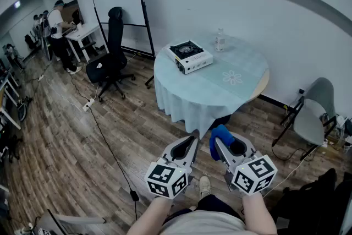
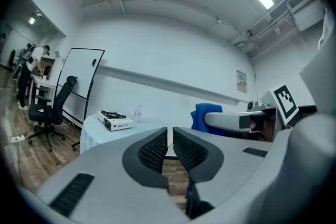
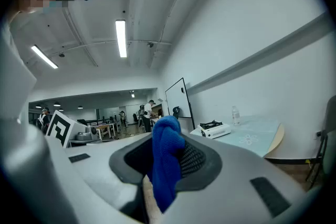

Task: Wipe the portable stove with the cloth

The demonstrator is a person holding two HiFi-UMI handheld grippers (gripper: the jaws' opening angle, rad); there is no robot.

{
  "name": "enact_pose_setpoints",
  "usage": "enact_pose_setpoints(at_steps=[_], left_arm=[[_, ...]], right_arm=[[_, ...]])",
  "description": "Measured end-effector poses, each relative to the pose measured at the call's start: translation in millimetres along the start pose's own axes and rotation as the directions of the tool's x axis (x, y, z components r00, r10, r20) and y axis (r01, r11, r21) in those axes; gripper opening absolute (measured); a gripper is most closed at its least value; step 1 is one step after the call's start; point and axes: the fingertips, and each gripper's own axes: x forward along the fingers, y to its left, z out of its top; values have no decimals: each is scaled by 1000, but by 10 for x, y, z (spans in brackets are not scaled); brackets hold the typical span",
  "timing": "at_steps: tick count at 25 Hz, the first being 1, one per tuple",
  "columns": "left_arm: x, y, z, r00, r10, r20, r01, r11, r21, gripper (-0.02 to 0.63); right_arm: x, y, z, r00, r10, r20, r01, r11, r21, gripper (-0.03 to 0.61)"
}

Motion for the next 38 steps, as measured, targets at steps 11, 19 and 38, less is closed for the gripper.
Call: enact_pose_setpoints(at_steps=[11, 19, 38], left_arm=[[99, 105, 10, 1000, -18, -4, 18, 1000, -13, 45], [313, 345, 66, 1000, -11, -2, 11, 999, -36, 45], [1685, 1281, 302, 997, 52, -49, -55, 996, -72, 45]], right_arm=[[120, -88, -32, 1000, -25, -6, 26, 999, 29, 117], [326, -324, -22, 999, -40, -5, 41, 998, 57, 117], [1665, -1494, 269, 998, 48, -31, -45, 997, 66, 118]])
